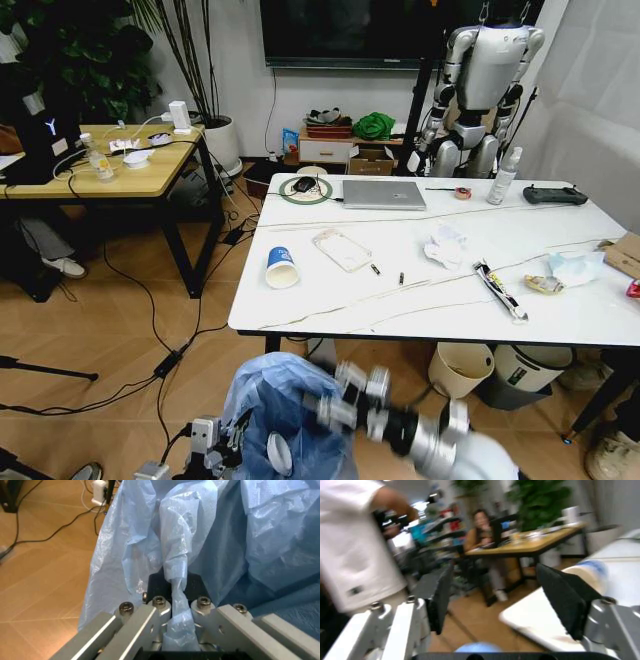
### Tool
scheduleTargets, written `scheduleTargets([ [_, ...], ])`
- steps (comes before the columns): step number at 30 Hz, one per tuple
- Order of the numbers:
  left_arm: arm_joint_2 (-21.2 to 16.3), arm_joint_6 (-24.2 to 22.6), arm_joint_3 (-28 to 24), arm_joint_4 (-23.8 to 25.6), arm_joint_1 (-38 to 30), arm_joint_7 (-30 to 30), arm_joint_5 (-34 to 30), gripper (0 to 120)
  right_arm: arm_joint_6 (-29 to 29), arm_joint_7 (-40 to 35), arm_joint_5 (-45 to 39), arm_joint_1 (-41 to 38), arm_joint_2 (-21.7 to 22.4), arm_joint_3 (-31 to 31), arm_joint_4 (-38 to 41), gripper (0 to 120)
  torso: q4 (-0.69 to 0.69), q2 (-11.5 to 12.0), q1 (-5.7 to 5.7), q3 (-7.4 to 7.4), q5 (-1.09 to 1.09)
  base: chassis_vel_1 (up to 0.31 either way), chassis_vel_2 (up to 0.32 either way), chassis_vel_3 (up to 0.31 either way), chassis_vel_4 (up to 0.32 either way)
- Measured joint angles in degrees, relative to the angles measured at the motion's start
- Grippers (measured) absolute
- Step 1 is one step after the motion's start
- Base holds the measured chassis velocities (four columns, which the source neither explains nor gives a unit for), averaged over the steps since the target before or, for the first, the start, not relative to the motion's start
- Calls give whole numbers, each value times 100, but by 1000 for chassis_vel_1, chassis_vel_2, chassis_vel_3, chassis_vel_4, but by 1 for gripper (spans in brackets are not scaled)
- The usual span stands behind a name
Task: Pick up the trash bin and place the trash from the table into it.
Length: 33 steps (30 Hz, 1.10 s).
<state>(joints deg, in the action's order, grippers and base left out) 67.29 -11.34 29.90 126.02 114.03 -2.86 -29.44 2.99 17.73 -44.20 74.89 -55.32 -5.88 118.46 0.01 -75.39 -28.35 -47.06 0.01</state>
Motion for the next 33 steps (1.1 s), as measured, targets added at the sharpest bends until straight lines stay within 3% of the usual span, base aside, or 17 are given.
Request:
scheduleTargets([
  [7,110,7,149,71,102,-2,37,0,-624,-1164,455,-963,-596,-431,-966,97,-1,0,-1,-1,0,0,0,0,0],
  [10,167,16,151,71,110,-7,83,0,-1059,-1523,770,-1189,-754,-534,-1150,100,-1,0,-1,-1,-1,0,0,0,0],
  [13,236,25,123,71,114,-12,126,0,-1528,-1776,1138,-1428,-921,-642,-1377,100,-1,0,0,-1,-2,0,0,0,0],
  [18,286,40,111,76,125,-19,181,0,-1811,-1899,1436,-1645,-1063,-739,-1786,100,-1,0,-1,-1,-1,0,0,0,0],
  [20,311,51,126,102,136,-24,197,0,-1943,-1927,1509,-1721,-1104,-819,-2039,91,-1,0,-1,-1,-1,0,0,0,0],
  [33,334,82,157,120,184,-32,247,0,-2045,-1931,1591,-1787,-1126,-965,-2635,88,-1,0,-1,0,-1,0,0,0,0],
])
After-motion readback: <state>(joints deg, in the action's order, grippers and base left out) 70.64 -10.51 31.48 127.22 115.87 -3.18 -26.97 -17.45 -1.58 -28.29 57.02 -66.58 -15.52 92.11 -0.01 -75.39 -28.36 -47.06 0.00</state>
